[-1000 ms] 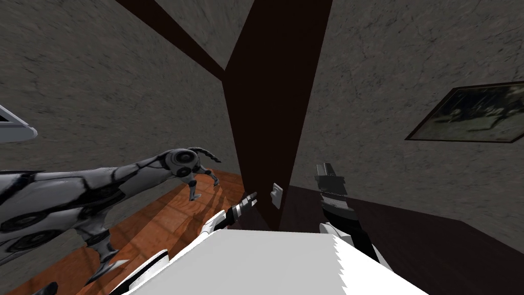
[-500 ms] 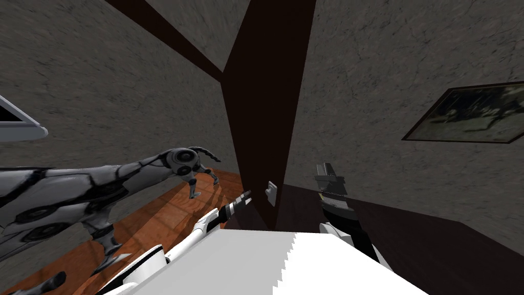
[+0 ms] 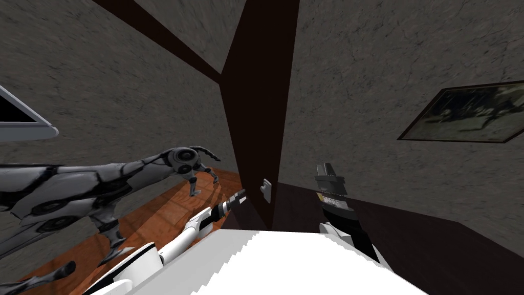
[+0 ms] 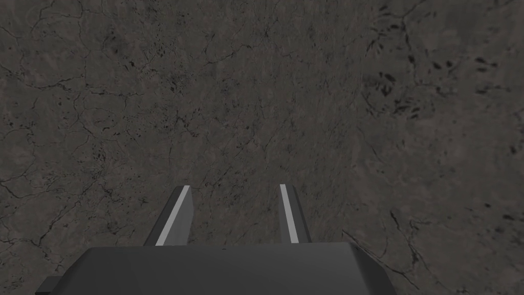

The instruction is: Push the door open

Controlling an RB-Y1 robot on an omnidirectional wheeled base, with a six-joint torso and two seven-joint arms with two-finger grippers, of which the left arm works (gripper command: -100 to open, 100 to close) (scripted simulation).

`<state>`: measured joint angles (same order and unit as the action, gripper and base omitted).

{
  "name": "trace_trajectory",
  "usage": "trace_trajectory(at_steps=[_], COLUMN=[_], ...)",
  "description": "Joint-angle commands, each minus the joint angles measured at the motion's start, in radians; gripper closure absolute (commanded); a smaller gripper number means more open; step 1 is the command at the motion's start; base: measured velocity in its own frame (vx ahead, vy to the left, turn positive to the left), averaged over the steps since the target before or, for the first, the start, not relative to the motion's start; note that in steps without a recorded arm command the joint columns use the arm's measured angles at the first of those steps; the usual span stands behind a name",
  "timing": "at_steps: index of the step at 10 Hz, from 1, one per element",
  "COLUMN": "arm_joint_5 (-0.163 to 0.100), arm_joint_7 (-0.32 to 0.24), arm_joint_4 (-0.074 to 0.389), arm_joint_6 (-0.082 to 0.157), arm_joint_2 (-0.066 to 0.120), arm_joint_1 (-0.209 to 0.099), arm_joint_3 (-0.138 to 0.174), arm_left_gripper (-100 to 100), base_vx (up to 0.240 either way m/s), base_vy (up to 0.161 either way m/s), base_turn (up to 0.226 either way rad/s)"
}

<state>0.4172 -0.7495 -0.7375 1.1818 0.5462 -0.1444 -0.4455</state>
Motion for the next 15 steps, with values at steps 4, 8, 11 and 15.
trace_trajectory(at_steps=[4, 8, 11, 15], arm_joint_5=[-0.002, -0.003, -0.004, -0.005], arm_joint_7=[-0.038, -0.060, -0.085, -0.102], arm_joint_4=[0.068, 0.100, 0.138, 0.162], arm_joint_6=[0.097, 0.148, 0.208, 0.247], arm_joint_2=[0.051, 0.083, 0.119, 0.142], arm_joint_1=[-0.024, -0.034, -0.045, -0.053], arm_joint_3=[0.038, 0.059, 0.084, 0.100], arm_left_gripper=[-100, -100, -100, -100], base_vx=[-0.066, -0.053, -0.053, -0.071], base_vy=[-0.070, -0.050, -0.045, -0.043], base_turn=[0.016, 0.009, -0.002, 0.013])
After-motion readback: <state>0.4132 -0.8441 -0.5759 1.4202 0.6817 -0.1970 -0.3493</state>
